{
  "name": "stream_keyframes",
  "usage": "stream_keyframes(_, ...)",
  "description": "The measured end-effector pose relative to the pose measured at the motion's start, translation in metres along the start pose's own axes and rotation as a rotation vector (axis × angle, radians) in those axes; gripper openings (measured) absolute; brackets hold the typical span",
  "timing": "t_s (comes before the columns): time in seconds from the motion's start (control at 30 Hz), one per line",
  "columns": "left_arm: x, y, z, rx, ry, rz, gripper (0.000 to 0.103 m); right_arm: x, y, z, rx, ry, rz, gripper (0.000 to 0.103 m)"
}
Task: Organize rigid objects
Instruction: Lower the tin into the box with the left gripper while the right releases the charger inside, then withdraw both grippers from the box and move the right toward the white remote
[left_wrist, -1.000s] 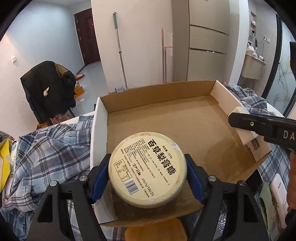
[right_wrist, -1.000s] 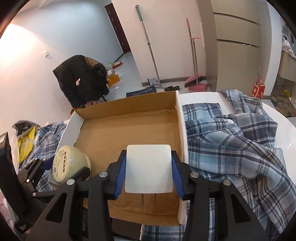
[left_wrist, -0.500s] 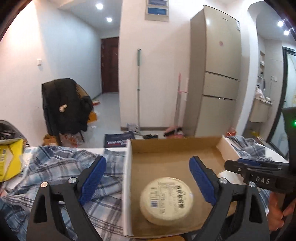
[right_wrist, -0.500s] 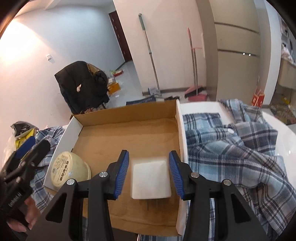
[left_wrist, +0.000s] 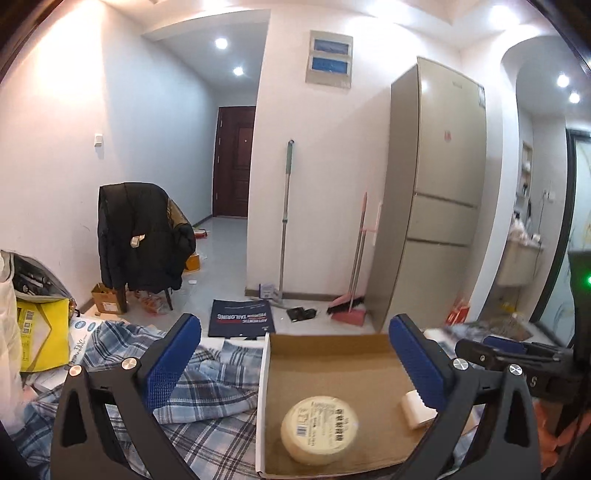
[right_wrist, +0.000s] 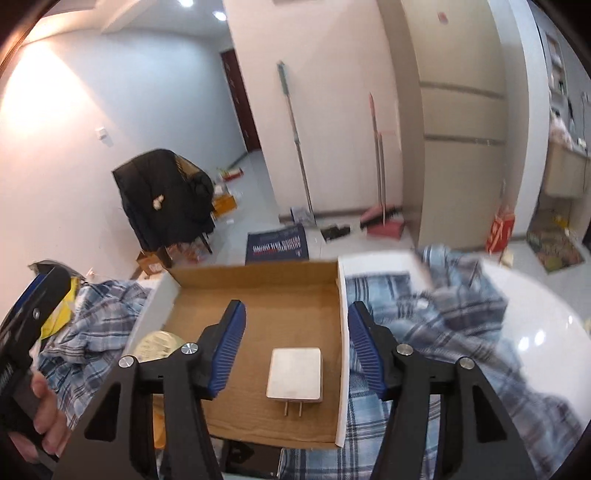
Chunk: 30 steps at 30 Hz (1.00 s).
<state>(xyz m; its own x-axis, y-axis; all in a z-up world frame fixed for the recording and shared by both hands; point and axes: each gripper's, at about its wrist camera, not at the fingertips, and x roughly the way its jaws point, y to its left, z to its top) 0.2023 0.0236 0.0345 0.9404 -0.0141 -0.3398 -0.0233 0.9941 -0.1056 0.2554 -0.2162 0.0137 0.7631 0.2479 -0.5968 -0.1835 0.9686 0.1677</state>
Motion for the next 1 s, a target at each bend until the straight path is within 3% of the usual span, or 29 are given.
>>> stream_keyframes(0.13,-0.037,0.003,0.016,-0.018,-0.038,-0.018,0.103,-0.039,0.011,0.006,-0.014,-0.074,0.025,0.071)
stream_keyframes(0.3,-0.086,0.000,0.019,-0.007,-0.133,-0.004,0.103,-0.080,0.020,0.003,-0.033,-0.059,0.134,0.072)
stream_keyframes(0.37,-0.105,-0.004,0.015,0.008,-0.142,0.000,0.103,-0.101,0.021,-0.001,-0.045,-0.079,0.133,0.073)
stream_keyframes(0.5,-0.139,-0.015,0.005,0.056,-0.143,-0.026,0.103,-0.148,0.014,-0.017,-0.047,-0.185,0.121,0.103)
stream_keyframes(0.53,-0.148,-0.016,0.001,0.051,-0.139,-0.025,0.103,-0.158,0.010,-0.023,-0.043,-0.215,0.119,0.103)
stream_keyframes(0.63,-0.164,-0.014,-0.008,-0.024,-0.118,0.075,0.103,-0.176,0.004,-0.043,-0.049,-0.244,0.090,0.103)
stream_keyframes(0.7,-0.176,-0.013,-0.017,-0.060,-0.143,0.041,0.103,-0.179,0.003,-0.054,-0.065,-0.227,0.037,0.103)
stream_keyframes(0.83,-0.179,-0.023,-0.031,0.004,-0.103,-0.001,0.103,-0.177,-0.005,-0.074,-0.093,-0.206,-0.026,0.103)
stream_keyframes(1.0,-0.164,-0.027,-0.059,0.037,-0.074,-0.012,0.103,-0.152,-0.024,-0.090,-0.042,-0.146,-0.011,0.103)
